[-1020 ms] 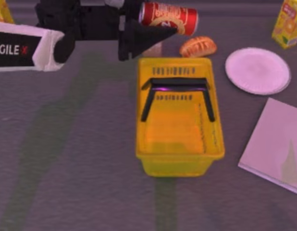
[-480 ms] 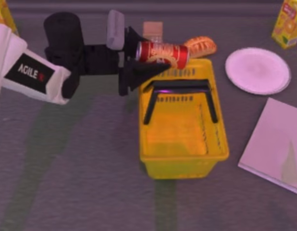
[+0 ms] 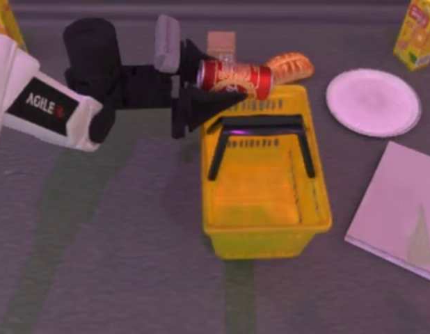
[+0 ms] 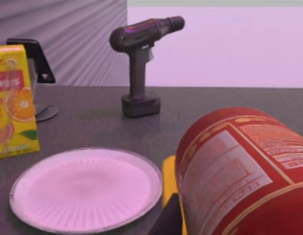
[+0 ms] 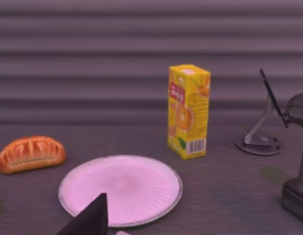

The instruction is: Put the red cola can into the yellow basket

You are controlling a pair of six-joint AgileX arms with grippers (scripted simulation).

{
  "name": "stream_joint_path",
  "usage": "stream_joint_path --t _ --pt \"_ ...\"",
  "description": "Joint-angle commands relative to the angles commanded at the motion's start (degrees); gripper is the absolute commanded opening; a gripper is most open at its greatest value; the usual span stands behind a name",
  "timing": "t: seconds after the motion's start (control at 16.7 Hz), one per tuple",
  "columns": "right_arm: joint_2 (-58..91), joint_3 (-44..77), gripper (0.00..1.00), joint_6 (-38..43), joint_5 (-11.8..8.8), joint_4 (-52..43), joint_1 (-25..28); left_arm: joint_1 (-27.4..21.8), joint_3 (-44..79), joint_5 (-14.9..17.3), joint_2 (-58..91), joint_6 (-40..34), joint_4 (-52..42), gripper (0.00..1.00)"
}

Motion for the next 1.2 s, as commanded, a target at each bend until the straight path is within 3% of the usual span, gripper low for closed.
stream_joint_path --t 0.42,1.02,1.2 --pt "0.0 0.0 1.00 0.0 0.0 0.0 0.0 0.0 0.0 0.0 0.0 0.0 0.0 0.98" --pt "0.0 0.0 1.00 0.0 0.0 0.0 0.0 -0.2 0.1 -0.1 -0.2 0.1 -0.1 1.00" --pt "3.5 3.5 1.00 -2.1 0.0 -3.2 1.3 0.7 -0.9 -2.1 -3.7 -1.2 -1.5 1.00"
